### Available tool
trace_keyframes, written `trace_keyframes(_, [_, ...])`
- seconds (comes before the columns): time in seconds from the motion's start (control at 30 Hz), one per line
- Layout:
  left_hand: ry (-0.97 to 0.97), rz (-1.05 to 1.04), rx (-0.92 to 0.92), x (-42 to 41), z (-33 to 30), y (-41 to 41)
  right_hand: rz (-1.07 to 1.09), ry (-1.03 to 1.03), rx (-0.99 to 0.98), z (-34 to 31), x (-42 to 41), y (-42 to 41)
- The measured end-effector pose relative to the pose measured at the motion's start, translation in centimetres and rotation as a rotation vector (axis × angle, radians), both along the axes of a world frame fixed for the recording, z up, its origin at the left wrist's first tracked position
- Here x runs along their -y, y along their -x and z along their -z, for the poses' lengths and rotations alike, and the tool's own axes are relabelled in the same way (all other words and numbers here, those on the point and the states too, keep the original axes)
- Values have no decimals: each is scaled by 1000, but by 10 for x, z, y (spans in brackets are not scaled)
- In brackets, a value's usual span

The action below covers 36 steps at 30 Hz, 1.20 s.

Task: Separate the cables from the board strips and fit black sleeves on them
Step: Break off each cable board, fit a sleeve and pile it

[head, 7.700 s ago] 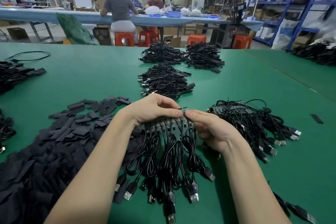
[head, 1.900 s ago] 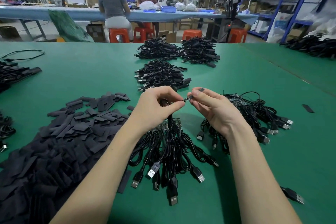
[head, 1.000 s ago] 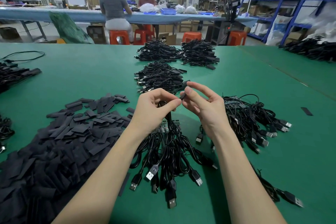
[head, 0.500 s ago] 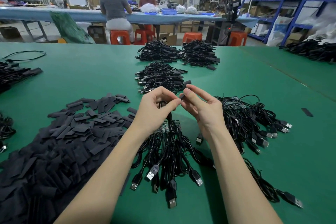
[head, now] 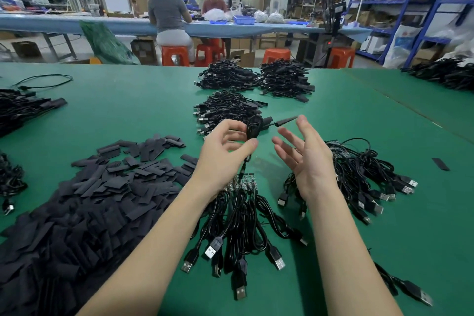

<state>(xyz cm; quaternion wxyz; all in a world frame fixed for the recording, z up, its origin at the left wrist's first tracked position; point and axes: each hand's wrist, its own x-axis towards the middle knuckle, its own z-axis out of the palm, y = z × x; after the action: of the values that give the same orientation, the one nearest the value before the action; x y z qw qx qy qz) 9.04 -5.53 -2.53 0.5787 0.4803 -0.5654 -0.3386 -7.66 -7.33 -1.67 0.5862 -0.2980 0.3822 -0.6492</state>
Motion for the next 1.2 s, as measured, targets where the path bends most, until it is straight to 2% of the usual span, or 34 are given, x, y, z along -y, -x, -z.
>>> trace_keyframes(0.13, [195,-161,143,13,-14,-2,-61,-44,-134,5,1,-3])
trace_keyframes(0.27, [379,-282,477,57,-28,-11,-146,-55,-281,8,0,-9])
trace_keyframes(0.4, [453,-324,836,108,-33,-21,-289,-63,-417,10,-2,-12])
trace_keyframes(0.47, [410,-284,978,127,-24,-26,-317,-60,-446,11,-3,-15])
trace_keyframes(0.6, [136,-180,1258,145,7,-31,-332,-59,-487,13,-4,-16])
trace_keyframes(0.77, [140,-303,1293,143,13,-25,-343,-52,-546,14,-2,-15])
trace_keyframes(0.9, [145,-313,1152,131,12,-24,-318,-38,-626,16,0,-13])
trace_keyframes(1.07, [136,-241,895,94,6,-16,-204,-11,-902,23,5,-9])
trace_keyframes(1.2, [-50,-19,792,53,3,-18,-209,-31,-1189,24,7,-9])
